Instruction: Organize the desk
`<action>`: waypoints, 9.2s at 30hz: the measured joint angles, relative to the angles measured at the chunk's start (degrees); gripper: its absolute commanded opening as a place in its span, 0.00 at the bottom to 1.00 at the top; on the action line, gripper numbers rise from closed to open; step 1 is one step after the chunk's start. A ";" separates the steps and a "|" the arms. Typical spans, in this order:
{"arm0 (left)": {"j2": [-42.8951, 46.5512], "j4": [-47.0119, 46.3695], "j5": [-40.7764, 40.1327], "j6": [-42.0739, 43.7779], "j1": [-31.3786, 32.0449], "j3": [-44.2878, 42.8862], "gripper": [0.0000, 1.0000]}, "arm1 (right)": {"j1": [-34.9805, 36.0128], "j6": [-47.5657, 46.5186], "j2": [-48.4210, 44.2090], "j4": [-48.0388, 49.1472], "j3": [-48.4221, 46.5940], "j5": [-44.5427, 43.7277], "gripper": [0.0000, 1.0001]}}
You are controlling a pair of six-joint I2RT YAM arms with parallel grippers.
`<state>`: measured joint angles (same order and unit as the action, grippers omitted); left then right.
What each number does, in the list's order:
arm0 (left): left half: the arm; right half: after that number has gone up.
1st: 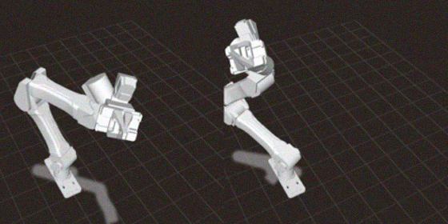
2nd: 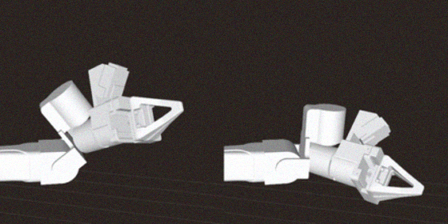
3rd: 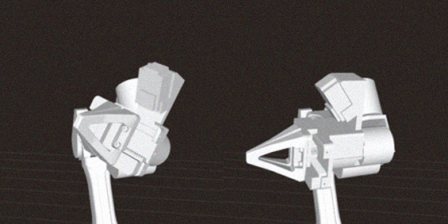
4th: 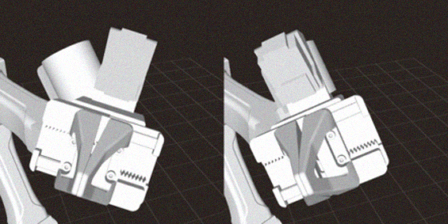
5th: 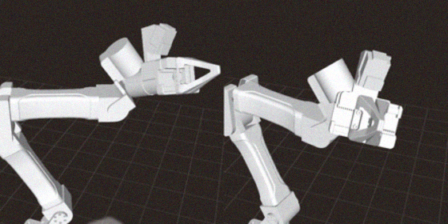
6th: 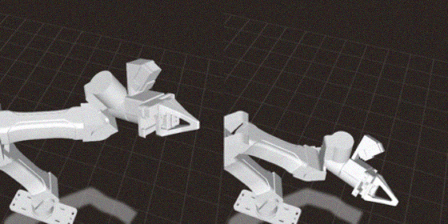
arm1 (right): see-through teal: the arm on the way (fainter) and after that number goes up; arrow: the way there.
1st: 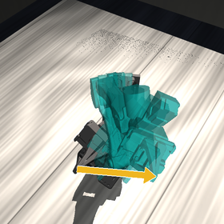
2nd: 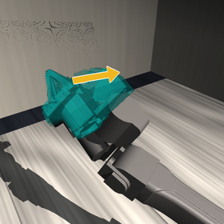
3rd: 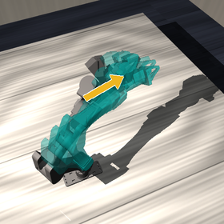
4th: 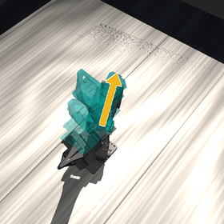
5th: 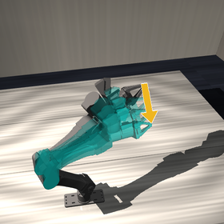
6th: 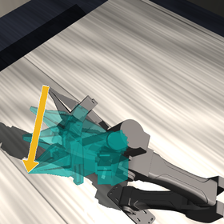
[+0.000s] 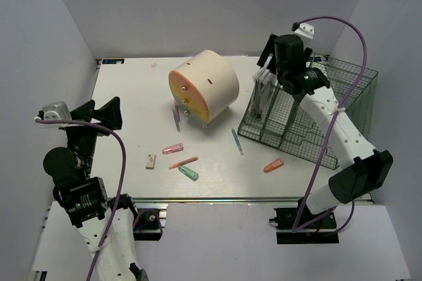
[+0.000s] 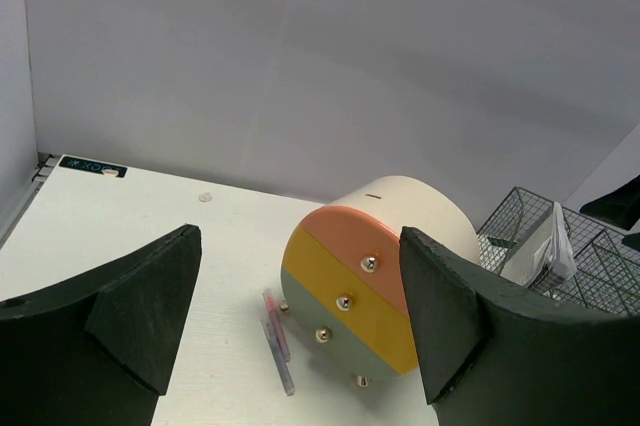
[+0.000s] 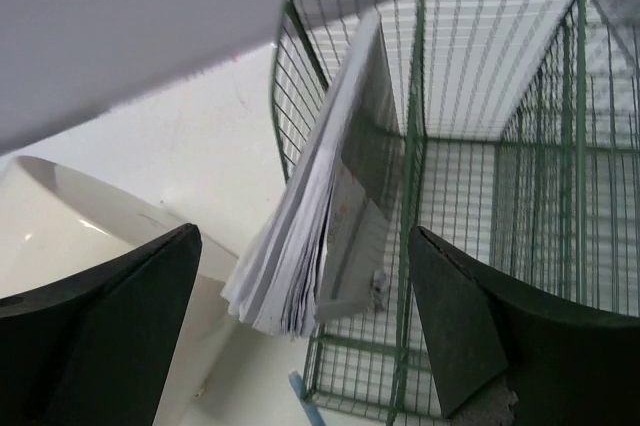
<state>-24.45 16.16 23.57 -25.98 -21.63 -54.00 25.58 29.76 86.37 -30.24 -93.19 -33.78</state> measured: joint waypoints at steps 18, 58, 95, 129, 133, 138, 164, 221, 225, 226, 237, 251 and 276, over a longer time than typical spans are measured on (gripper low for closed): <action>-7.54 -2.86 9.14 -3.56 0.39 6.62 0.39 | 1.03 -39.82 -5.90 9.73 -0.17 63.30 0.02; -42.95 0.17 1.62 -25.64 26.29 -3.41 0.62 | -4.98 -31.39 4.74 -1.44 -8.26 77.48 0.04; -57.64 -27.34 -8.17 -44.15 34.97 2.73 0.50 | -10.49 -31.39 4.24 0.37 -7.10 84.67 0.16; -47.23 -28.09 -10.38 -47.80 33.35 11.72 0.20 | -10.58 -31.10 4.90 0.83 -6.29 84.78 0.22; -45.24 -27.12 -10.99 -47.80 33.35 12.83 0.23 | -10.58 -30.86 4.90 0.83 -6.27 84.80 0.27; -44.61 -26.12 -11.45 -47.89 33.35 12.98 0.50 | -10.58 -30.95 4.90 0.83 -6.27 84.87 0.37; -32.11 6.05 -23.58 -40.24 32.98 2.60 0.75 | -7.06 -69.70 1.99 -17.09 -2.49 94.47 0.18; -55.23 33.66 -26.91 -4.87 33.48 7.10 0.59 | 29.33 -55.69 -3.41 0.07 18.25 62.03 0.55; -57.94 32.17 -26.97 -4.37 33.46 6.64 0.59 | 27.98 -55.71 -5.18 0.02 18.43 62.82 0.55; -58.64 31.74 -27.02 -4.24 33.48 6.62 0.59 | 27.63 -55.74 -5.86 0.07 18.56 63.06 0.55; -62.82 32.52 -27.96 -2.95 33.48 4.59 0.58 | 24.48 -55.67 -8.57 0.44 19.65 64.96 0.56; -64.72 33.03 -30.36 -2.73 33.48 2.62 0.61 | 22.75 -55.34 -8.76 0.61 21.00 65.68 0.55; -63.73 33.88 -26.45 -4.52 33.48 1.62 0.16 | 21.81 -54.71 -11.78 2.19 21.70 67.06 0.33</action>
<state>-88.18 50.04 -2.87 -30.50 11.86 -52.38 47.40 -24.95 74.59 -28.05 -71.48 33.28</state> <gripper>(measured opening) 0.433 0.458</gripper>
